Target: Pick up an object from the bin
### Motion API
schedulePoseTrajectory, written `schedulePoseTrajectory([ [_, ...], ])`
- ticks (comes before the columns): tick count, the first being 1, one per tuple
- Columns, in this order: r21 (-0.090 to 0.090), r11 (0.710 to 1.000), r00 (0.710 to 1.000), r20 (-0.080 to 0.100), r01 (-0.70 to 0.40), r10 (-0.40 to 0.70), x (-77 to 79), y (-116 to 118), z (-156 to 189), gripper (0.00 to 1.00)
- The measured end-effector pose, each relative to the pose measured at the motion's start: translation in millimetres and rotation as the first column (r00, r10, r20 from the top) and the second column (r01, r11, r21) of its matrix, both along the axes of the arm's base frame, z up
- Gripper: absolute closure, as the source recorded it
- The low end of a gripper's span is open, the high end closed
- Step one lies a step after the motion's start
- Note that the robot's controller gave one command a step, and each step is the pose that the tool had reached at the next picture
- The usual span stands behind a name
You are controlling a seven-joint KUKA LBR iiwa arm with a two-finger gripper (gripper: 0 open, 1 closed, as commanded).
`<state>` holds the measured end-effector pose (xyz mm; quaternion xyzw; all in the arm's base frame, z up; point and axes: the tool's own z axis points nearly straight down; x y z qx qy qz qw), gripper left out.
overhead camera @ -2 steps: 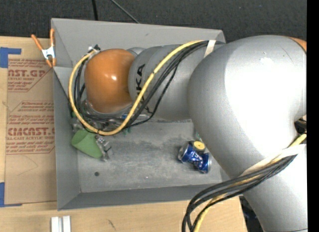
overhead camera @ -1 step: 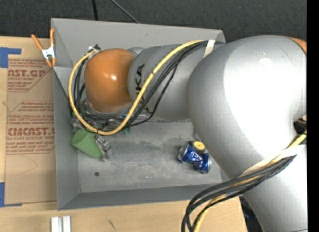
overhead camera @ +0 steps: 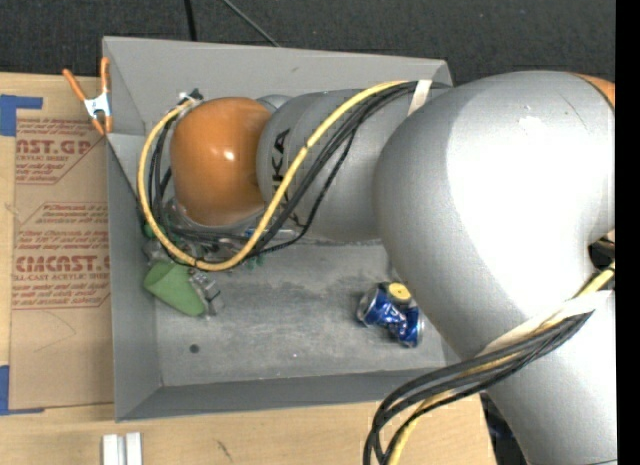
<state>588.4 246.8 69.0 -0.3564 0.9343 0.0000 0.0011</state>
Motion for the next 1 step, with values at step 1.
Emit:
schedulePoseTrajectory([
  [1,0.002,1.000,1.000,0.002,0.000,0.000,0.6,1.2,28.5,1.00],
])
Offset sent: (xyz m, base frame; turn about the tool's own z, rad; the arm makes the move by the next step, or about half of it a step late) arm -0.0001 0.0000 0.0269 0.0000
